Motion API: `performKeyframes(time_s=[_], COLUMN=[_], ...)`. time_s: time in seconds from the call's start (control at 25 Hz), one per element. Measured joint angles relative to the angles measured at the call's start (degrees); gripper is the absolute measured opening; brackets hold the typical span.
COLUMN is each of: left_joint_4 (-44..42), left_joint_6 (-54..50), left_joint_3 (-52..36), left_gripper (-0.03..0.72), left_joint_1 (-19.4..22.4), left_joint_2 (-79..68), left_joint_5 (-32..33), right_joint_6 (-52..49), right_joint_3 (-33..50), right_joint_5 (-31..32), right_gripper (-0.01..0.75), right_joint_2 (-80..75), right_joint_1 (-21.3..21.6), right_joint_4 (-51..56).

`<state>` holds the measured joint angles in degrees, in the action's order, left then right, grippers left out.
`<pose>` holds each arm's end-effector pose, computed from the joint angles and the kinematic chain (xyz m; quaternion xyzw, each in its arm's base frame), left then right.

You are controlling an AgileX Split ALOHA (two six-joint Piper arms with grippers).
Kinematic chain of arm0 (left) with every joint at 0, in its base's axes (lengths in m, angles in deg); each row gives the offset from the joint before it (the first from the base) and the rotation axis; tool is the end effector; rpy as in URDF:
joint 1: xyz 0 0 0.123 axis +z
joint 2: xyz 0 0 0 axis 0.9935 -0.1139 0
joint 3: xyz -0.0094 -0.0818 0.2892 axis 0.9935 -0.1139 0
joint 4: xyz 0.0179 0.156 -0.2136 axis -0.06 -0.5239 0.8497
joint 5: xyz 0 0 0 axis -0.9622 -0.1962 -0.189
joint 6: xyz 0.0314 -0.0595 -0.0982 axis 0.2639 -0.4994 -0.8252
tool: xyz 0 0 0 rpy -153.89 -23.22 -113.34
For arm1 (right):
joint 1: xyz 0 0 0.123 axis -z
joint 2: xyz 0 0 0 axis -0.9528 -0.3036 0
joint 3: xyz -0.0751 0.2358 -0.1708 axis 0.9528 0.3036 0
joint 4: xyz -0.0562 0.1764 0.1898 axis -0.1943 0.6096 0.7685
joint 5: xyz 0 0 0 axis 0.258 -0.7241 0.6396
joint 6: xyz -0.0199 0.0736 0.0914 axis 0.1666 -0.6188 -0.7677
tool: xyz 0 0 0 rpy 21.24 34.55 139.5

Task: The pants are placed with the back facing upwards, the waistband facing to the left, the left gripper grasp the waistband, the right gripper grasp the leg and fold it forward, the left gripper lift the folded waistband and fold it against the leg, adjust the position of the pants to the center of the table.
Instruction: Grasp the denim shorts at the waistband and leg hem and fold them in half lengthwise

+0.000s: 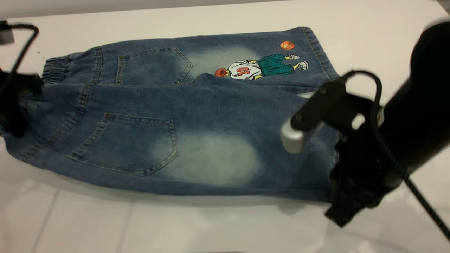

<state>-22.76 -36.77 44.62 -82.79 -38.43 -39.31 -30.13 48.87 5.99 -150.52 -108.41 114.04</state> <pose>0.3239 0.0053 0.0900 -0.0841 0.9885 -0.0030 0.1256 0.2213 0.1662 0.0389 -0.3906 0.9092 0.0478 0.1361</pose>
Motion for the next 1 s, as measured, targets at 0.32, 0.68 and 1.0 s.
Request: performKeyframes(time_s=[0.32,0.68,1.0], left_joint_4=[2.41,8.00,23.62], left_joint_6=[0.00,-0.05,-3.35], left_joint_3=[10.77,19.65,19.76], left_gripper=[0.092,0.092,0.092], left_joint_1=[0.00,0.00,0.00], left_joint_2=[2.83,2.32,-1.18], left_joint_5=[15.11,15.76,2.48], right_joint_6=[0.07,0.07,0.72], right_joint_3=[-14.33,-32.66,-43.34], right_joint_5=[16.61,24.47,26.80], right_gripper=[0.039,0.039,0.039], right_joint_2=[9.07,1.01,-6.47], right_joint_1=[6.76,17.48,18.72], right_joint_4=[-2.17,-4.34,-4.23])
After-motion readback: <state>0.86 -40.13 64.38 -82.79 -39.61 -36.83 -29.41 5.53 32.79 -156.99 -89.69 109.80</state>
